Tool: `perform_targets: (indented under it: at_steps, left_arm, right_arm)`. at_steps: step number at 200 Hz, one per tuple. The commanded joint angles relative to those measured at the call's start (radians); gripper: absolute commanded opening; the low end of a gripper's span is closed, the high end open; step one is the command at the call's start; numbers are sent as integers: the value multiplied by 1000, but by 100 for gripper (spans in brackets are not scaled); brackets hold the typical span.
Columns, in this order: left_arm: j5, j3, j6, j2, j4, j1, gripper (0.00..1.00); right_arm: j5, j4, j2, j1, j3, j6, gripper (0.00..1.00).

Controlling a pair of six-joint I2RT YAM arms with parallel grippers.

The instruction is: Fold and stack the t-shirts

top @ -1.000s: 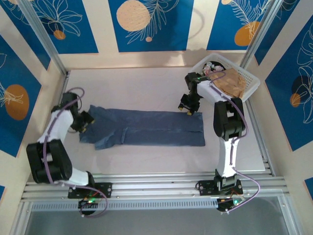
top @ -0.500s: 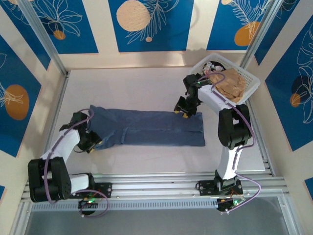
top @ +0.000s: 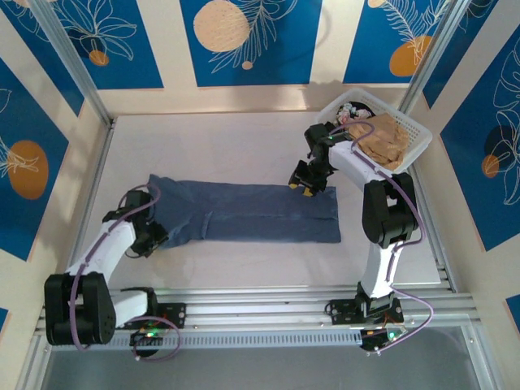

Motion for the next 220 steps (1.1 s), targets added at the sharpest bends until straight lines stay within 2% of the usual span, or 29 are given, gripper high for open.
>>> perform_targets:
  at_steps: [1,23,47,73,102,135,177,220]
  left_arm:
    - [-26,21,5,54,7,-11,37]
    - [-9,26,4,96,62,-21,34]
    - [2,30,-8,130,99,-44,19]
    - [-33,29,-17,88,98,-72,0]
    - [-92,43,-44,2,5,-84,0]
    - [-116,57,-150,-136,-129,-113,0]
    - [-54,31,-258,-242,-237,-130,0]
    - [-16,-14,-337,-310,-260,-177,0]
  right_arm:
    - [-37,-8,-28,6,-8,-1,43]
    - [-40,-7,-27,7,-10,2,43]
    - [-40,-3,-23,9,-13,5,43]
    - [-40,1,-25,10,-21,5,42]
    - [-45,7,-25,12,-25,10,42]
    - [-51,9,-20,15,-12,6,42]
    - [-51,-10,-3,17,22,-13,42]
    - [-58,-11,-3,14,10,-22,42]
